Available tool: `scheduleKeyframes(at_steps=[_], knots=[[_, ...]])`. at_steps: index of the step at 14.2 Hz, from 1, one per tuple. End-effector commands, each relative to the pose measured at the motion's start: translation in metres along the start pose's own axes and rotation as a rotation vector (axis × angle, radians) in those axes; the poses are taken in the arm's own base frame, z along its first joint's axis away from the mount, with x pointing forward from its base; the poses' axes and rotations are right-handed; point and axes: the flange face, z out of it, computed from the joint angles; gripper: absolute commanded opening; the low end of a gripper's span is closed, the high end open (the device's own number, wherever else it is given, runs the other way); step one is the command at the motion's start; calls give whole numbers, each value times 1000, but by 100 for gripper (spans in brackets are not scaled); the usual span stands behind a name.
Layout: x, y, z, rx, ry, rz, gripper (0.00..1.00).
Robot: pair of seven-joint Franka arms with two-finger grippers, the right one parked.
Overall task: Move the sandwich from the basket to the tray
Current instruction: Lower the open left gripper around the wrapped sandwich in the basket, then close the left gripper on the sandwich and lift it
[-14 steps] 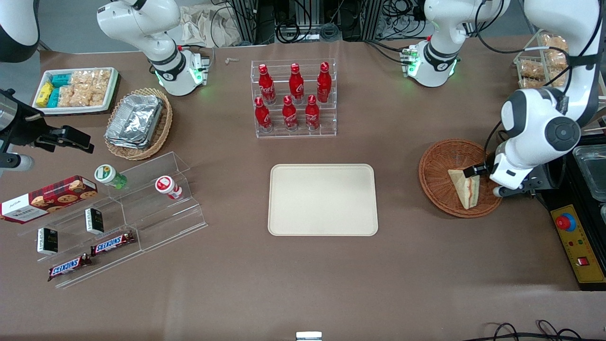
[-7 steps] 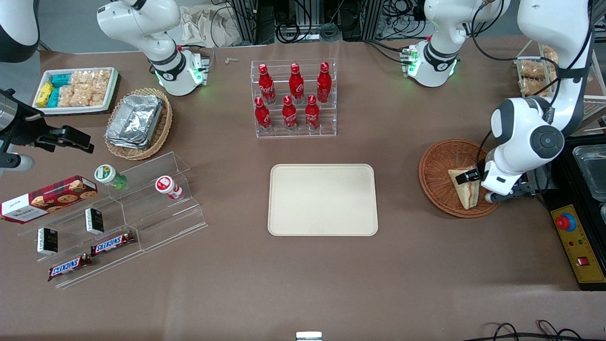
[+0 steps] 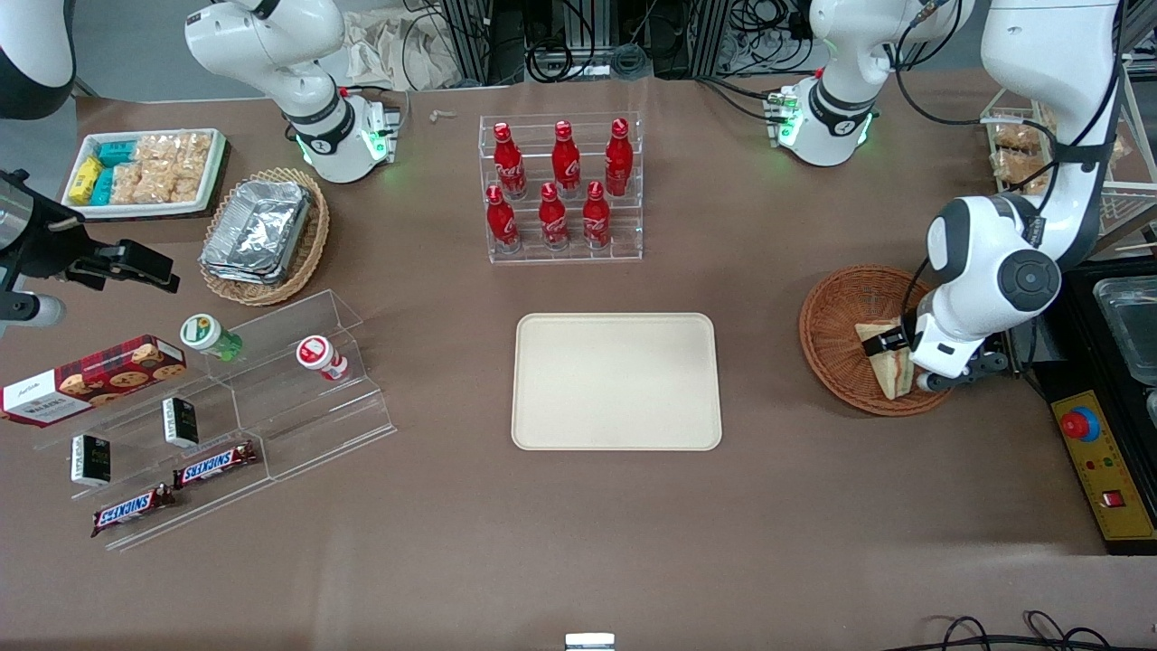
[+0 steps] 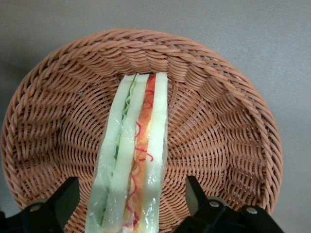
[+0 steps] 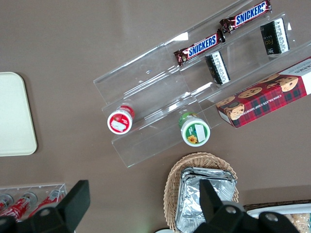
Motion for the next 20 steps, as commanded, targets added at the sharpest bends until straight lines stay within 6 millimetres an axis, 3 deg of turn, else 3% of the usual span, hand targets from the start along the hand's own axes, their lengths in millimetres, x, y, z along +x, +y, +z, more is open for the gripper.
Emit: scheduleKeyframes(at_steps=[1,4,6,8,10,13,18,20], knots=[[-6,-3,5,2,-2,-23,81],[-6,-2,3,4,-6,-61,41],[-8,0,-1,14,-29,-74,26],[-7,13,-17,15,-27,-80,11],[-1,18,-33,27,-35,-88,7],[13,23,-89,55,-86,-89,7],[21,61,-194,40,-72,-47,5],[13,82,-215,23,-68,-11,5]])
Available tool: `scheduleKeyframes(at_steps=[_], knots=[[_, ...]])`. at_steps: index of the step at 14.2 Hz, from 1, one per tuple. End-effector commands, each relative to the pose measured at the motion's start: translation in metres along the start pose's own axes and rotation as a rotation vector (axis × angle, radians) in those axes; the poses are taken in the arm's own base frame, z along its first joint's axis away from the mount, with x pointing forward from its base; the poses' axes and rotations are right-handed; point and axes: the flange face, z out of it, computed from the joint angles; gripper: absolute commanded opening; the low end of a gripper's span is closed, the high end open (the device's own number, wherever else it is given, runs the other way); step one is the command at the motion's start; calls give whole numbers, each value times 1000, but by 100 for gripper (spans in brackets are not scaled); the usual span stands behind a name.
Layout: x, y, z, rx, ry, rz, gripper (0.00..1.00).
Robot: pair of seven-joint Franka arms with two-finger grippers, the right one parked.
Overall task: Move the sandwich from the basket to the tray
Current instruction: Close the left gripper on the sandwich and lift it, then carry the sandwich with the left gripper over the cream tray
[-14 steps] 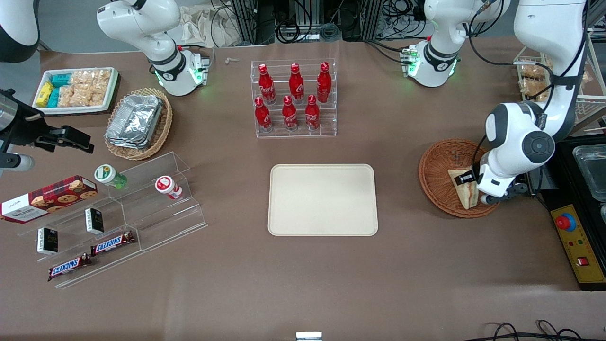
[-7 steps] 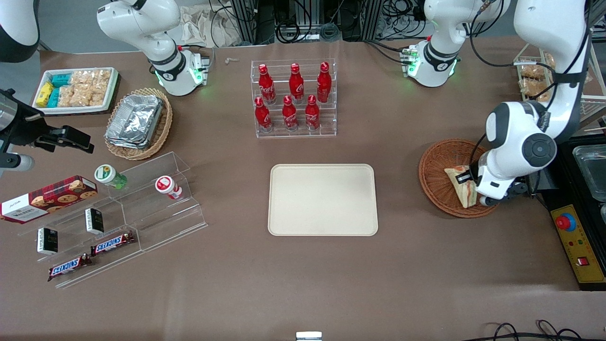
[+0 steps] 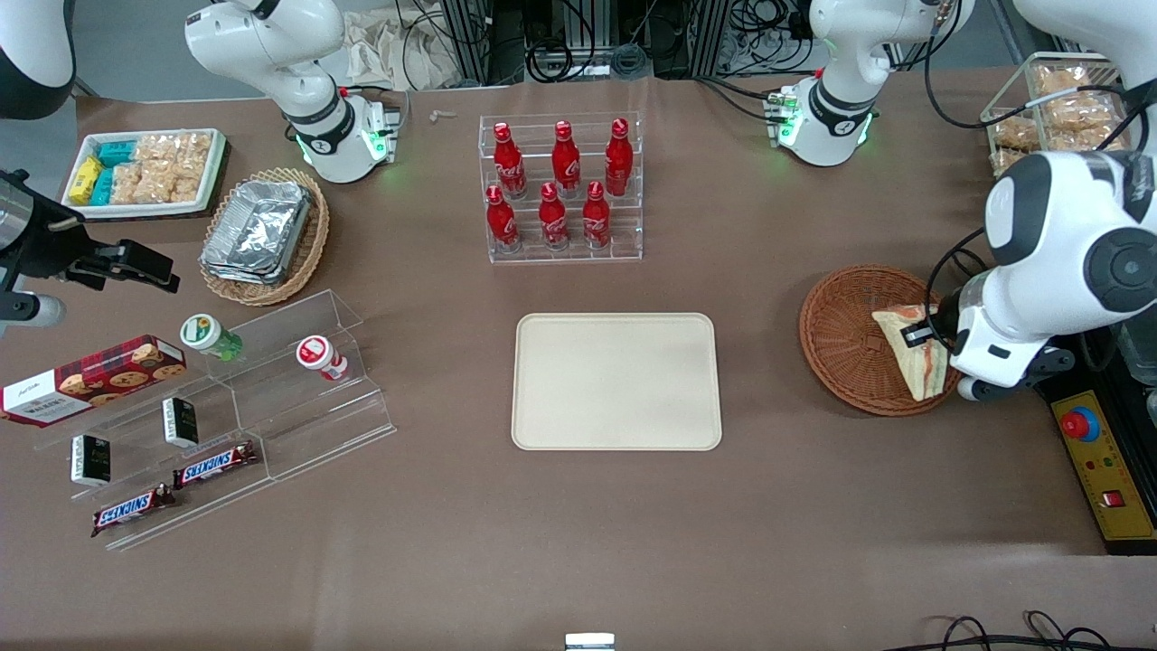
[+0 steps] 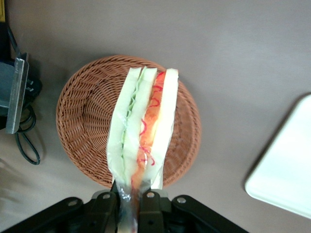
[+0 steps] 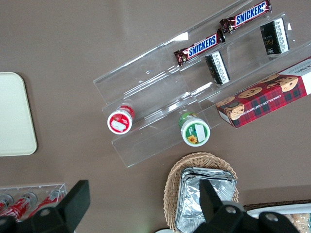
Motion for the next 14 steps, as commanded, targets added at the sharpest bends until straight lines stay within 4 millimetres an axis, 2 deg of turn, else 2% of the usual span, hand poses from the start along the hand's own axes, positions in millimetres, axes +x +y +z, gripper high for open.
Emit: scheduleKeyframes(at_steps=[1,2,4,5,7,9,11,12,14], knots=[[-10,33,-29,-27,7,35,1],[-16,48,-31,-30,11,65,0],[-26,78,-21,-21,-2,99,0],[-27,90,-24,-32,2,103,0],[-34,124,-12,-32,-17,133,0],[-36,151,15,-31,-51,159,1],[-49,192,36,-38,-45,215,6],[-48,202,49,-44,-42,219,6],[-71,251,78,-42,-18,220,6]])
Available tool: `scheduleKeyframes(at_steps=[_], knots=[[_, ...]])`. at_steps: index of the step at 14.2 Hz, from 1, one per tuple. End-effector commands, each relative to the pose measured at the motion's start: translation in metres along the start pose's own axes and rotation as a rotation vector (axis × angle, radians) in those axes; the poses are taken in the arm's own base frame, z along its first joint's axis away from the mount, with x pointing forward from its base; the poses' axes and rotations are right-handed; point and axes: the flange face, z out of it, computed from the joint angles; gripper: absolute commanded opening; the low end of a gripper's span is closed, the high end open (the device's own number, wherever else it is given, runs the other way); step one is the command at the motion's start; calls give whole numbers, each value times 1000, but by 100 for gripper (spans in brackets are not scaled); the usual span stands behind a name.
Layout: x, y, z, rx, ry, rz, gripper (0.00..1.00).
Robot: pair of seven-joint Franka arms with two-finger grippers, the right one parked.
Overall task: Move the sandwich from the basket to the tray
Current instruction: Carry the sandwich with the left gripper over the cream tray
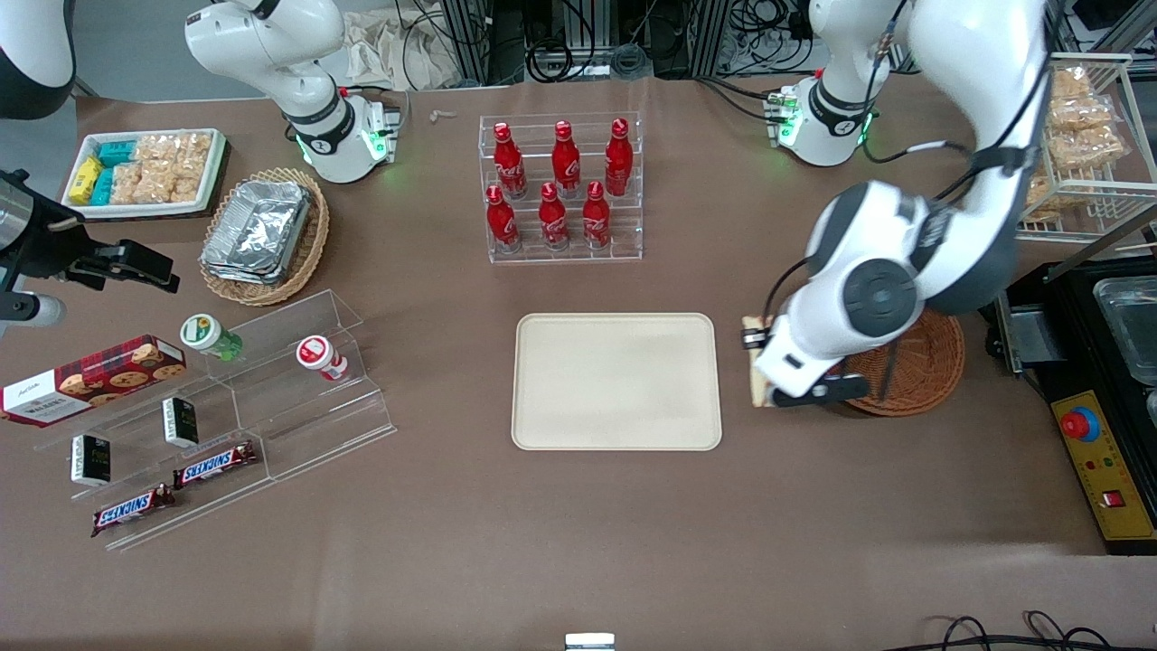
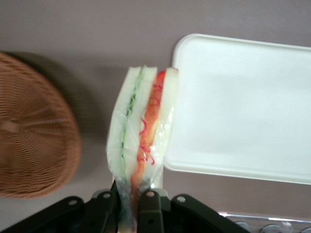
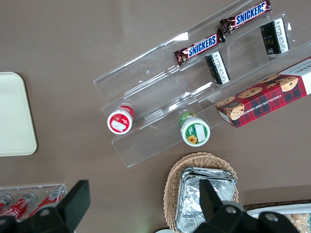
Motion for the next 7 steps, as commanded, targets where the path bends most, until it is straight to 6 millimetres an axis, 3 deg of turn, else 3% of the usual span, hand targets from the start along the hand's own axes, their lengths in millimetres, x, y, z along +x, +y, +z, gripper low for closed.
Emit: scheduleKeyframes(at_steps=[1,3,6,7], knots=[[-1,56,33,-9,22,-32,6],[-1,80,69,2,32,-46,6],[6,86,98,42,59,-50,8],[8,87,103,37,61,-43,14]])
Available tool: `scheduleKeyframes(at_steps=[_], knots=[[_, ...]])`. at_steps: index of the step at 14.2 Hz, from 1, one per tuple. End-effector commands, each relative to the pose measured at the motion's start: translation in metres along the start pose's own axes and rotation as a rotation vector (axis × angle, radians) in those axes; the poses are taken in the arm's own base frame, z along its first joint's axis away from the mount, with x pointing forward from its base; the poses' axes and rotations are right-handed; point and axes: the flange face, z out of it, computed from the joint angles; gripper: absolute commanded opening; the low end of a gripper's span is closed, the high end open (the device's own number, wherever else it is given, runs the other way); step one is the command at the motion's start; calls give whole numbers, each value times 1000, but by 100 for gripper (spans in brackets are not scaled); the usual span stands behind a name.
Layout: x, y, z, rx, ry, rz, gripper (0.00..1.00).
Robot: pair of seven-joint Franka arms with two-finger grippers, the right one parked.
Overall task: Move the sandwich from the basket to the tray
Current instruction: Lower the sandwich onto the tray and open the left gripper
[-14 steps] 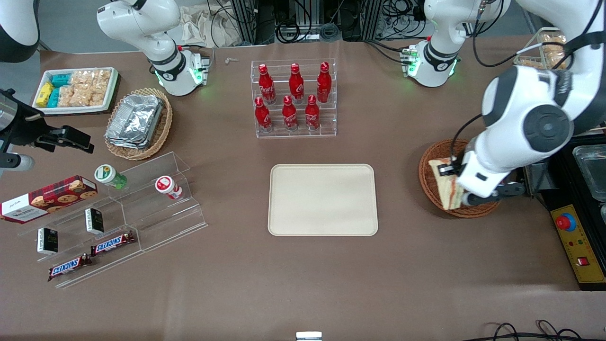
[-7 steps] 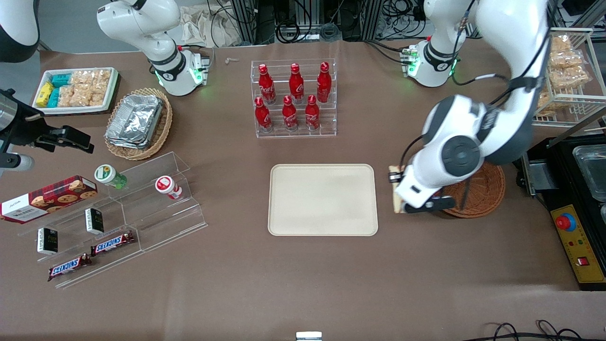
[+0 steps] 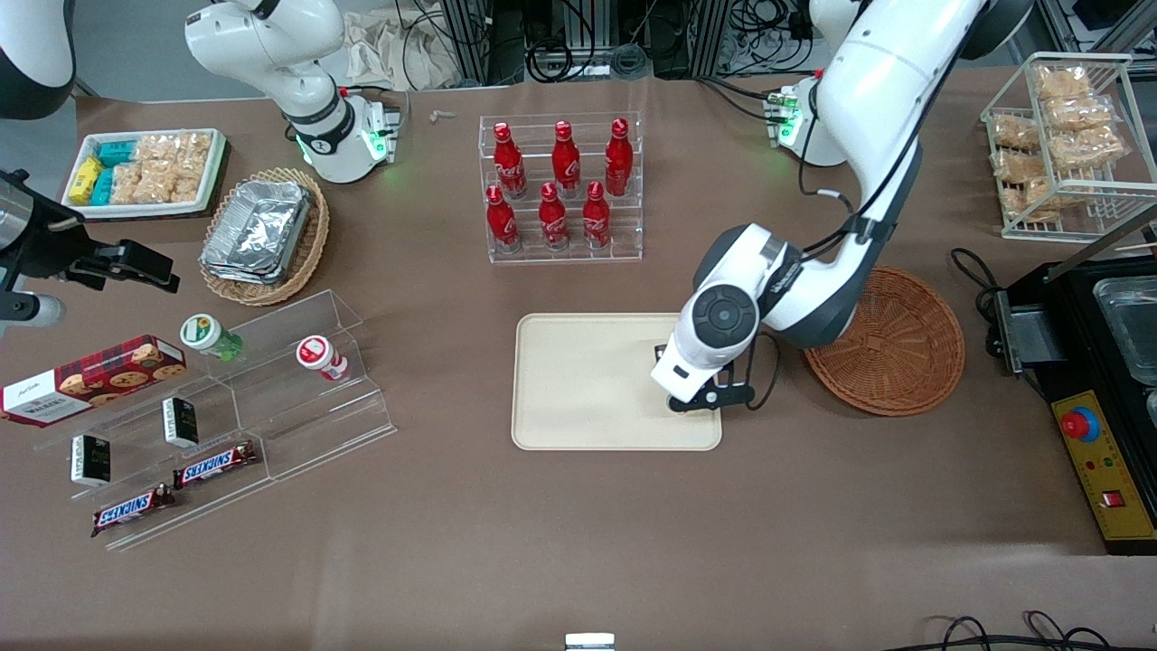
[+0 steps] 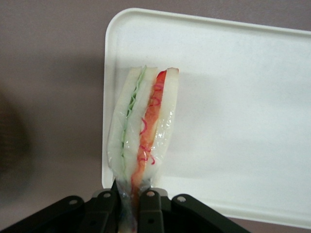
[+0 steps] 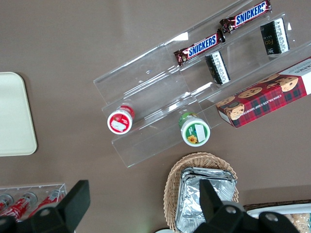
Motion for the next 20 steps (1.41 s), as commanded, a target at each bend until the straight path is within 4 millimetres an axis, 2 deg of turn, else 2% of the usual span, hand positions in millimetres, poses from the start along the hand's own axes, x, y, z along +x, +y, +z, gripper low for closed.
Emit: scheduleKeyframes(at_steps=[1,2,4,5,6,8,10,11,14,16,17,19,20], knots=[[14,3,7,-4,25,-10,19],[15,3,13,-2,19,-12,27],[18,1,19,6,20,-15,55],[21,-3,21,24,34,-15,74],[24,-6,20,35,46,-14,100],[25,-11,11,45,57,-16,100],[30,-31,-23,67,89,-47,100],[32,-52,-38,94,68,-83,100],[51,-130,-79,133,30,-160,100],[60,-186,-109,134,15,-127,100],[59,-199,-119,141,16,-112,100],[66,-240,-136,133,20,-106,100],[63,-252,-147,131,24,-94,100]])
